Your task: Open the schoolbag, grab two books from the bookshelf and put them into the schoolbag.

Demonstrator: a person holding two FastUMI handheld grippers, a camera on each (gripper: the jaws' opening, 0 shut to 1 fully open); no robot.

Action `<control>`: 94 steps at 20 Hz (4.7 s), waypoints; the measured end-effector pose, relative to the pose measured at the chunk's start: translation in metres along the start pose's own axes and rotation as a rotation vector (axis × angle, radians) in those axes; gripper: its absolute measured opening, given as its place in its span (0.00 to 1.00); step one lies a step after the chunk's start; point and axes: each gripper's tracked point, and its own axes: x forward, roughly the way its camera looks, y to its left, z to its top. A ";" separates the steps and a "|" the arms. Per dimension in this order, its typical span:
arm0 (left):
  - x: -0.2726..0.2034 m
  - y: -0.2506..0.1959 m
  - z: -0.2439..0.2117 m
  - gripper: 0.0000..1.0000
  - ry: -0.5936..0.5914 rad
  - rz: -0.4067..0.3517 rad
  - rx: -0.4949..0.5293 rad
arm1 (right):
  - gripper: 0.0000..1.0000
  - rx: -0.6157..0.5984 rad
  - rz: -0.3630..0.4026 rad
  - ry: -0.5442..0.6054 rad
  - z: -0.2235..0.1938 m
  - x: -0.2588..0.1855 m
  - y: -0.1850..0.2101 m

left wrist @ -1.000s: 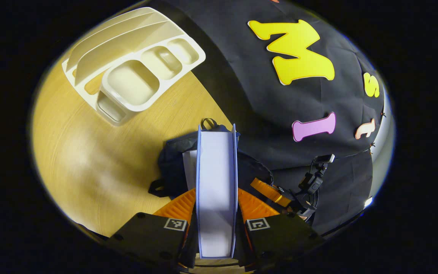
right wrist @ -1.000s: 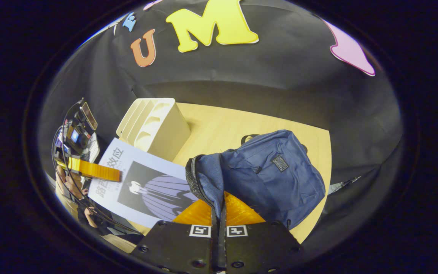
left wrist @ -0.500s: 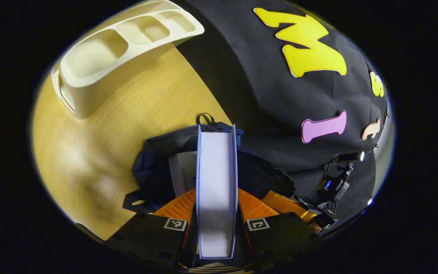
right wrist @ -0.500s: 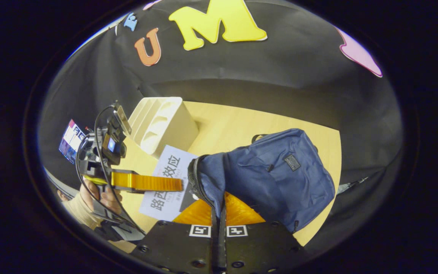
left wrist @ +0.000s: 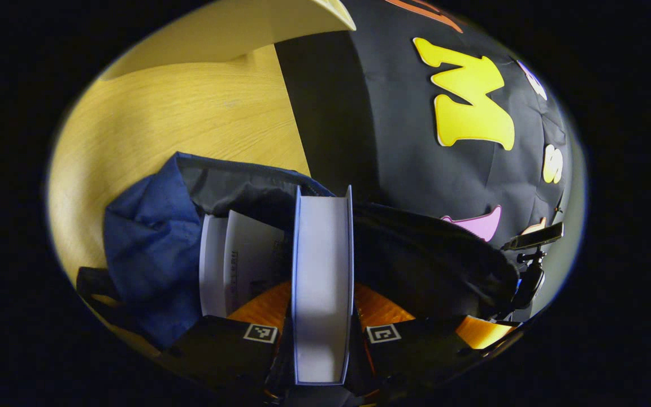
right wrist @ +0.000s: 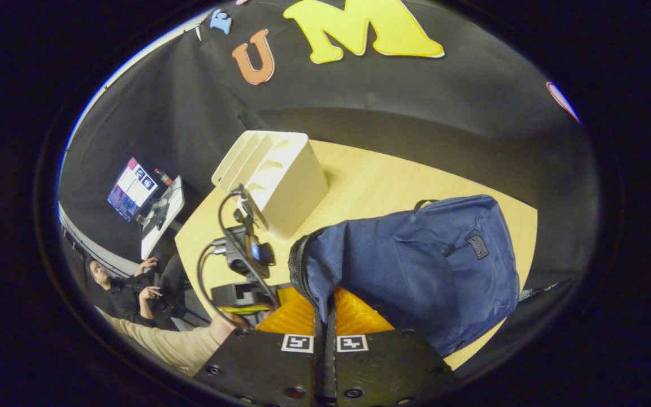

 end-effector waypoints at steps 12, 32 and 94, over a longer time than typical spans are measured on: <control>0.043 0.010 -0.016 0.45 0.038 -0.054 -0.084 | 0.00 0.096 0.063 -0.005 -0.005 0.000 -0.004; -0.125 0.009 0.021 0.65 0.019 0.135 0.148 | 0.01 0.115 -0.117 -0.104 -0.036 0.022 -0.016; -0.497 -0.322 0.209 0.92 -0.723 0.335 1.381 | 0.94 -0.018 -0.466 -1.052 0.024 -0.262 0.213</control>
